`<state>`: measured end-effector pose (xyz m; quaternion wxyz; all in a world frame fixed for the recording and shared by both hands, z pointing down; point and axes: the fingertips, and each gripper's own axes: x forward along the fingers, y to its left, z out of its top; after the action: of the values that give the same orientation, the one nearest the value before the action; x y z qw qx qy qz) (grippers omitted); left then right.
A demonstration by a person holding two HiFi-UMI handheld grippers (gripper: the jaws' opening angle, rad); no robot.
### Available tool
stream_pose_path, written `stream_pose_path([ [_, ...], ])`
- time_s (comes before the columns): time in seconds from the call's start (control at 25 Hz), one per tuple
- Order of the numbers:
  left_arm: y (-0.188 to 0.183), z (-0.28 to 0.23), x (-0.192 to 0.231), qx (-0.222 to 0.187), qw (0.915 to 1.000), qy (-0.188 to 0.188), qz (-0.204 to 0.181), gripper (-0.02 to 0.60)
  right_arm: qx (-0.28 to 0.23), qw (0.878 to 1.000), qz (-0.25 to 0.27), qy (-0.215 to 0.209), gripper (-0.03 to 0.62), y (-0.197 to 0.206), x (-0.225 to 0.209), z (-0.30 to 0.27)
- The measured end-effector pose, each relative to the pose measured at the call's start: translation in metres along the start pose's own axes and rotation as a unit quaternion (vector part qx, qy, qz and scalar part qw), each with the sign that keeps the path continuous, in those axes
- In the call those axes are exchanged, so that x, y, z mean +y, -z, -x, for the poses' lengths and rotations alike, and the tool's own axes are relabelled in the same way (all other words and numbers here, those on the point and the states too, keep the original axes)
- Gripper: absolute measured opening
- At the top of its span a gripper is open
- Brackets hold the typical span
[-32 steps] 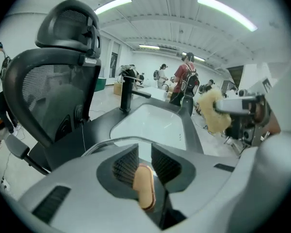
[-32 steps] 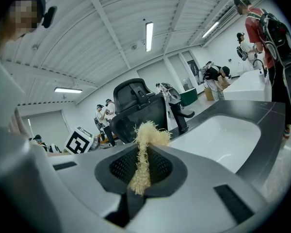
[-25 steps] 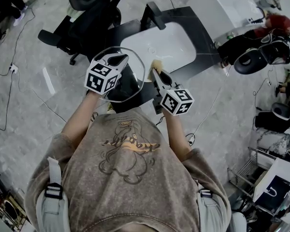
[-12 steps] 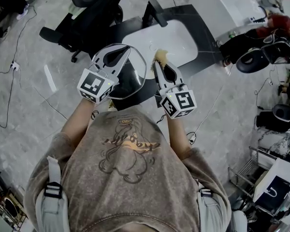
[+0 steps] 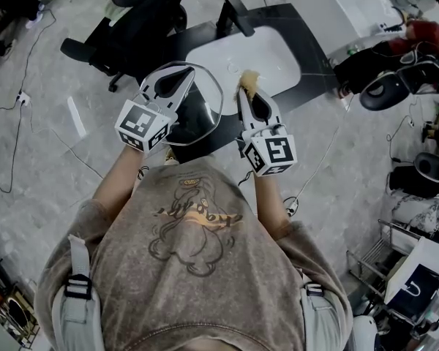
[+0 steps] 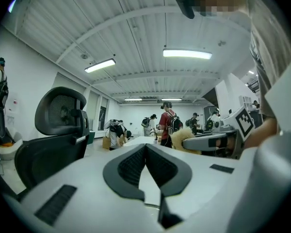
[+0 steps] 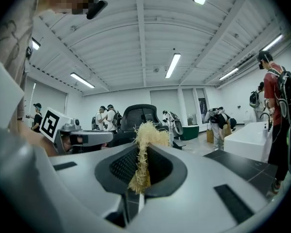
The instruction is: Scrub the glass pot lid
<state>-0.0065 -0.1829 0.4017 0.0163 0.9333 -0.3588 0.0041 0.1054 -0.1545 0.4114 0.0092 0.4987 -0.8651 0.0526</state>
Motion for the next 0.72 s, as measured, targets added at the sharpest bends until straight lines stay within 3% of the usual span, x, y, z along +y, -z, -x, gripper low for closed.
stream_pose_path([
  [0.72, 0.014, 0.014, 0.005, 0.027, 0.9994, -0.018, 0.01, 0.017, 0.016, 1.0, -0.007, -0.015, 0.04, 0.009, 0.013, -0.001],
])
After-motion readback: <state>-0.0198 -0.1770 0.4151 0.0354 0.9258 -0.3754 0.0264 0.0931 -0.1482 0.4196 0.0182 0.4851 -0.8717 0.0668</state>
